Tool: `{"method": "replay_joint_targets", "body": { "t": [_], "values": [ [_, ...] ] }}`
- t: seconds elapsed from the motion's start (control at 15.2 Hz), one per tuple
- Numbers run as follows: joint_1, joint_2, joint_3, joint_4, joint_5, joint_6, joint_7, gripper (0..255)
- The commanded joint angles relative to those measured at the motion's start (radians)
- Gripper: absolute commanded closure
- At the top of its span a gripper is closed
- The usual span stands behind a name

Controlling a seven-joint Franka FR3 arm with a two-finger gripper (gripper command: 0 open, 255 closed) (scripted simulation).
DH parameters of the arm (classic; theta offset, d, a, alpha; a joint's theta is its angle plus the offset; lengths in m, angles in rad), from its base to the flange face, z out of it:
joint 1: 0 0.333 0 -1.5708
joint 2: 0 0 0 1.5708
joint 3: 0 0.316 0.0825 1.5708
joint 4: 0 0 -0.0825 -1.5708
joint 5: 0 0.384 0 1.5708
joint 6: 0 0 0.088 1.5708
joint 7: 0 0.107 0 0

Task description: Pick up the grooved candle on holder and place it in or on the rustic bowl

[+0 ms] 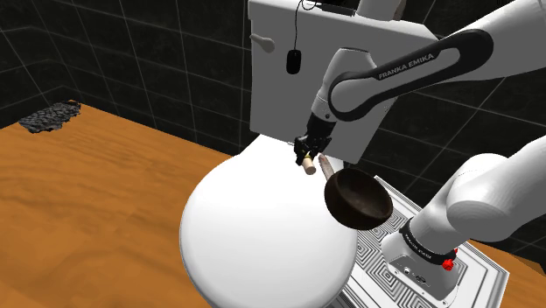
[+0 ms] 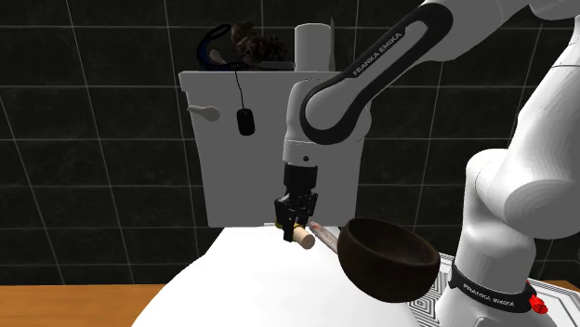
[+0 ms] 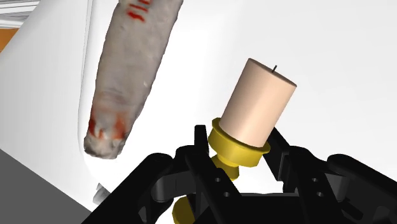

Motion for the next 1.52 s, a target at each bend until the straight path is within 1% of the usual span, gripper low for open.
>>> {"method": "replay_joint_targets", "body": {
  "t": [0.0,0.73,1.45],
  "values": [
    [-0.003,-0.021,-0.002,0.01,-0.007,-0.031,0.007,255],
    [-0.015,-0.119,-0.011,0.088,-0.041,-0.205,0.047,255],
    [-0.023,-0.18,-0.022,0.192,-0.066,-0.367,0.079,255]
  ]
}}
